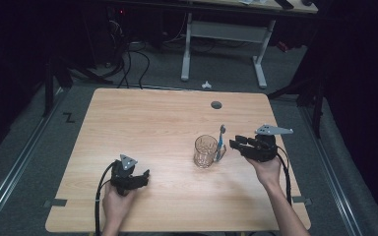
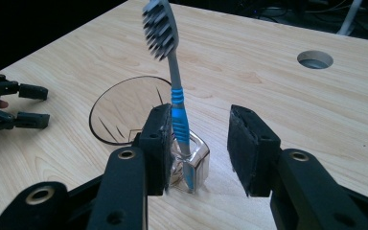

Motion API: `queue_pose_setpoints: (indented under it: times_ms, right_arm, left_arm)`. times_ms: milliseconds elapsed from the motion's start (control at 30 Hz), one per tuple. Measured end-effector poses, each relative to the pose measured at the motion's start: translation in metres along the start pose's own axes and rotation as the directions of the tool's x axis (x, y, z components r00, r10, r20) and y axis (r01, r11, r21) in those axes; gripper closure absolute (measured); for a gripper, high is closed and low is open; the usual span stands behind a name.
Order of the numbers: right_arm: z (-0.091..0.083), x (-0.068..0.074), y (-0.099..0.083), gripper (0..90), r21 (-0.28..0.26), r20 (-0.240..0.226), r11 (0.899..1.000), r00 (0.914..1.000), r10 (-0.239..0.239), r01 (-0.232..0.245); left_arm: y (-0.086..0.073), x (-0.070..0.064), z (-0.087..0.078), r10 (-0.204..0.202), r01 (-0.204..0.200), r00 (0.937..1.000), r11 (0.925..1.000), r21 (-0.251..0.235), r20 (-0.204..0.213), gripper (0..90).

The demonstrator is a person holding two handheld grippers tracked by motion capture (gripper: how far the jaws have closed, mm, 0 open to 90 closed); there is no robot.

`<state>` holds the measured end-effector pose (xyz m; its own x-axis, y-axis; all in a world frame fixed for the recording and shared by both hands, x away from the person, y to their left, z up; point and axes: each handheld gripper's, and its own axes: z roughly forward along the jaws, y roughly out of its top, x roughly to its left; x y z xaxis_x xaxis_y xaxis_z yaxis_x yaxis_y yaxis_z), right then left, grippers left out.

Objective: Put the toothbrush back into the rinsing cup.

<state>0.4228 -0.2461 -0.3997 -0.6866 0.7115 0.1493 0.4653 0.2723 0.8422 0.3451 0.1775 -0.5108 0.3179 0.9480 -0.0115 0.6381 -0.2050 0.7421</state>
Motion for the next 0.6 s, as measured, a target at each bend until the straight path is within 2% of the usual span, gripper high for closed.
queue_pose_setpoints:
  times_ms: [333, 600]
  right_arm:
    - [-0.004, 0.001, -0.008, 61.2, -0.005, 0.002, 1.0, 1.0, 0.003, -0.003]
    - [-0.006, 0.001, -0.013, 61.1, 0.007, 0.025, 1.0, 0.9997, -0.009, 0.009]
  left_arm:
    - [0.0, 0.0, 0.0, 0.0, 0.0, 1.0, 1.0, 0.0, 0.0, 21.7]
    - [0.0, 0.0, 0.0, 0.0, 0.0, 1.0, 1.0, 0.0, 0.0, 21.7]
